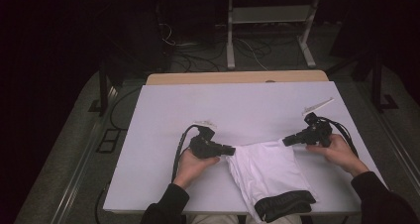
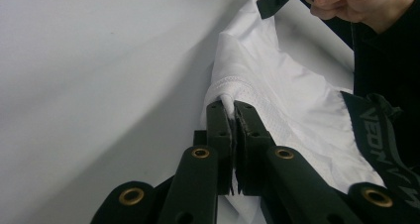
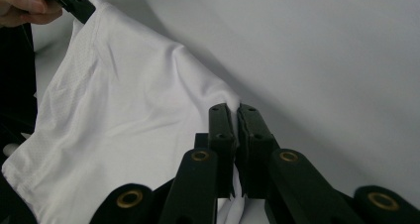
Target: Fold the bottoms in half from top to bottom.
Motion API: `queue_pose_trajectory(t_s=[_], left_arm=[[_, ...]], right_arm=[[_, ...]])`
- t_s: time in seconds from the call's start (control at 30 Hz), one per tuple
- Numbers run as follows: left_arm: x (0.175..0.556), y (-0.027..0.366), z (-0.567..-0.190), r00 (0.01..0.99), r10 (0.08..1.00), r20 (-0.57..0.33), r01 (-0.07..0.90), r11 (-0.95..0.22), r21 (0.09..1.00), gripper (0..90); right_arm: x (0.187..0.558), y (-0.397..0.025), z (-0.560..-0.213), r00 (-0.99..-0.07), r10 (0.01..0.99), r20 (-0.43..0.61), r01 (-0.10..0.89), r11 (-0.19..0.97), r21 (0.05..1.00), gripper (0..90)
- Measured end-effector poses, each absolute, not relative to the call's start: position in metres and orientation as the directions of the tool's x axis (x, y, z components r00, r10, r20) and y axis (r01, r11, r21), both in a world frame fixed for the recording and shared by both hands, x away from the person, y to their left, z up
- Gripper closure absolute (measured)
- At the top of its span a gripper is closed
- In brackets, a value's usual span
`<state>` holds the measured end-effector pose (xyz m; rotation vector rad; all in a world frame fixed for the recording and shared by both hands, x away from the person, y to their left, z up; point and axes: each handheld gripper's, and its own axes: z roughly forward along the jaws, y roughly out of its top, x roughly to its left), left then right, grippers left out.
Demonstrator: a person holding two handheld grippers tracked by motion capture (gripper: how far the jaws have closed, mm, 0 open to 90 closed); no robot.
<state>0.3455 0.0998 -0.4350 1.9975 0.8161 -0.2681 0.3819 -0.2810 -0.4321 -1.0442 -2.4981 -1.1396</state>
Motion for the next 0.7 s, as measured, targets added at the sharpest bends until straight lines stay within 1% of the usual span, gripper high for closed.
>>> queue_pose_trajectory(t_s=[0.37, 0.7], left_arm=[[0.358, 0.124, -0.424, 0.751, 0.476, -0.457, 0.639, -0.35, 0.685, 85.3], [0.382, 0.141, -0.414, 0.759, 0.495, -0.423, 0.626, -0.377, 0.682, 85.3]], right_arm=[[0.394, -0.255, -0.423, -0.725, 0.535, 0.433, 0.675, 0.432, 0.598, 84.0], [0.407, -0.235, -0.418, -0.711, 0.569, 0.414, 0.682, 0.411, 0.605, 84.0]])
